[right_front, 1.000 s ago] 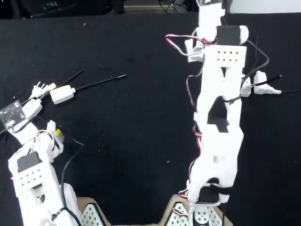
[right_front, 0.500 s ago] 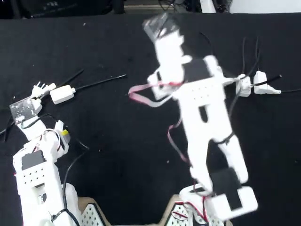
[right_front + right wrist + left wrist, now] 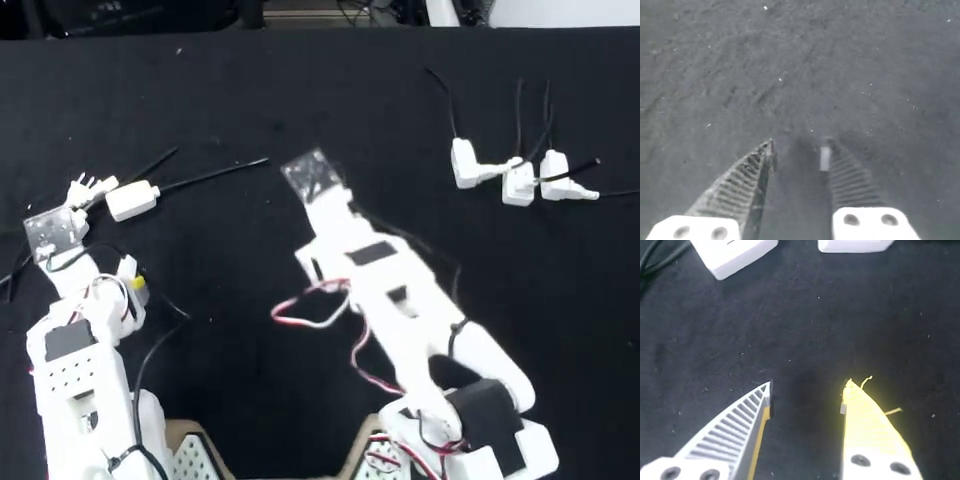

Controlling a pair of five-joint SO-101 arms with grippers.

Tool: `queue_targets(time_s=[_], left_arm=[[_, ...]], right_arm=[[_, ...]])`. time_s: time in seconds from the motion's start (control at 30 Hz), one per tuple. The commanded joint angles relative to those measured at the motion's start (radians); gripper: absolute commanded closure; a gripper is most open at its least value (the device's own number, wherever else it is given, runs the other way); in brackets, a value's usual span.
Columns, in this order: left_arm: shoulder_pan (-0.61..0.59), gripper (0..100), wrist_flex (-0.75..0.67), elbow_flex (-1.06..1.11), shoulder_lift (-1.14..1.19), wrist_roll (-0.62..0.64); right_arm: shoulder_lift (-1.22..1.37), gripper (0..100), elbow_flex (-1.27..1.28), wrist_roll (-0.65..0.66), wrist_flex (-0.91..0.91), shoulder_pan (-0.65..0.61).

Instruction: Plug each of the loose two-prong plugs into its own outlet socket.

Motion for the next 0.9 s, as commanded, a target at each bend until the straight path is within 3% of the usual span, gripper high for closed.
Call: queue_targets(time_s=[0.0, 0.23, 0.5, 0.7, 0.87], left_arm=[[0.001, 77, 0.005, -0.137, 0.006, -0.075], [0.004, 76, -0.002, -0.378, 0.233, -0.189], [-0.002, 76, 0.003, -0.661, 0.703, -0.479], [-0.079, 76, -0.129, -0.773, 0.85, -0.608], [-0.113, 65, -0.138, -0.888, 0.947, -0.809]], right_arm=[[-0.051, 95.4, 0.054, -0.034, -0.1, -0.015], [-0.051, 88.0, 0.061, -0.038, -0.095, -0.015], [-0.051, 87.6, 0.061, -0.038, -0.097, -0.015], [-0.051, 87.6, 0.064, -0.038, -0.1, -0.015], [-0.051, 87.4, 0.065, -0.038, -0.101, -0.015]])
